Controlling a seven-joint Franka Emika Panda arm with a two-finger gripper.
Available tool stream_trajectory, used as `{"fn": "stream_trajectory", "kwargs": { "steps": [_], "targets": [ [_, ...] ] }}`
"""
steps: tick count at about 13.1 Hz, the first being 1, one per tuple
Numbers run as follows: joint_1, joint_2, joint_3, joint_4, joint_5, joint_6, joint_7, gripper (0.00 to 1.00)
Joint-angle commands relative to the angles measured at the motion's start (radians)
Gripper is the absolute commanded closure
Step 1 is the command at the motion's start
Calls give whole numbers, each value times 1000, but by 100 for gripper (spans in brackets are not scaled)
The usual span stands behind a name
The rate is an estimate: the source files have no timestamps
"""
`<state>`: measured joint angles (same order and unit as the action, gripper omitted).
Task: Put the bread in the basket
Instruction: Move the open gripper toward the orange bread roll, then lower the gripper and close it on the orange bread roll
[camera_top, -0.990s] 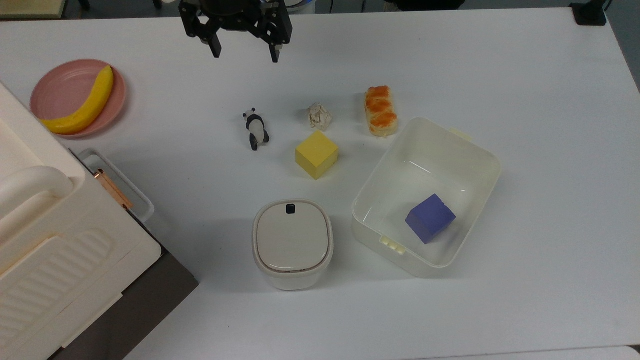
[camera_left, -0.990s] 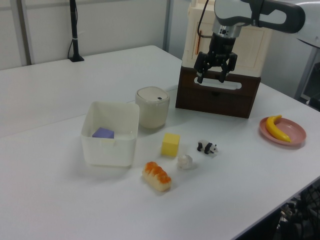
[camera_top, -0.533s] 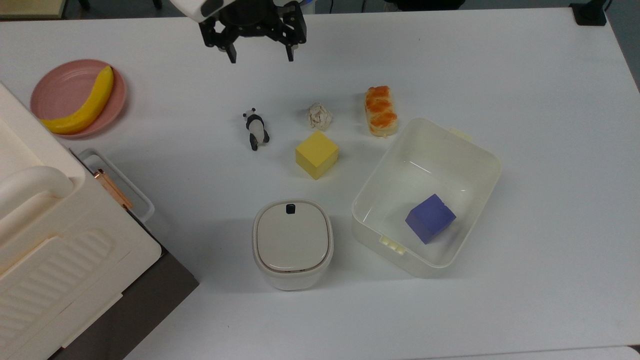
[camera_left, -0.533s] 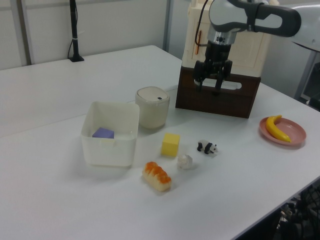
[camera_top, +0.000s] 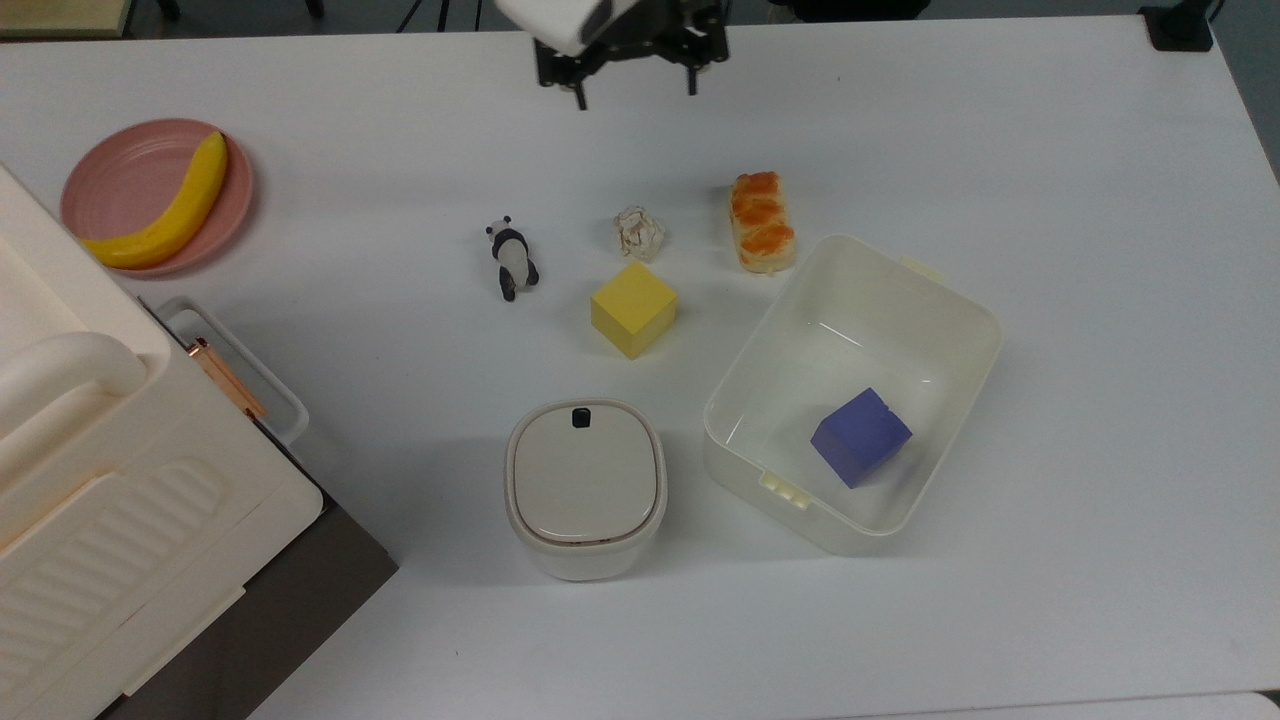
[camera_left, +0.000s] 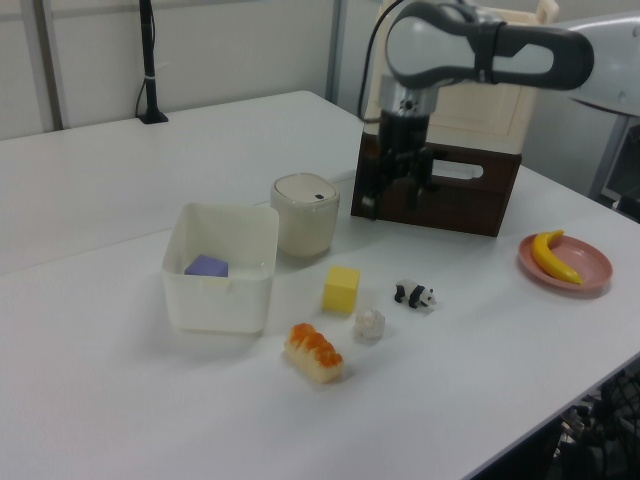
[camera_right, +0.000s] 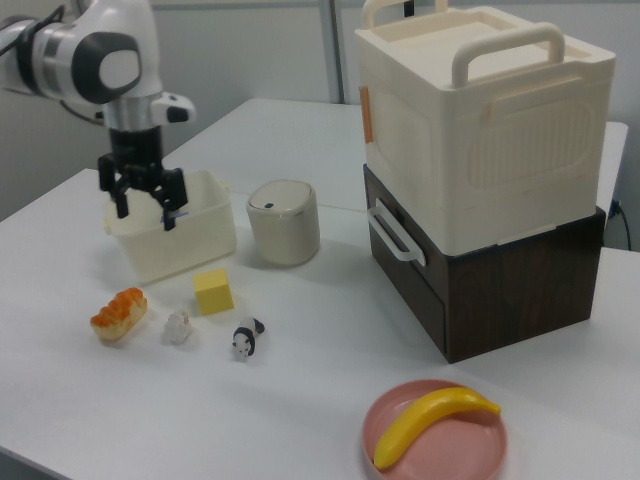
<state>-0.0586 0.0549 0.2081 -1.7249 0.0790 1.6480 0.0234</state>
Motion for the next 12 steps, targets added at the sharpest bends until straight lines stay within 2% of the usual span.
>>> {"fn": "stream_trajectory", "kwargs": {
  "steps": [1,3,5,8,10,12],
  "targets": [
    [101,-46,11,-215,13,215,88,0],
    [144,-23,36,-277,8,300,107,0],
    [152,11,72,-301,-34,358,182,0],
    [183,111,80,-330,-148,472,263,2],
    [198,176,89,-321,-194,487,297,2],
    [206,216,94,-323,-287,524,398,5]
  ]
}}
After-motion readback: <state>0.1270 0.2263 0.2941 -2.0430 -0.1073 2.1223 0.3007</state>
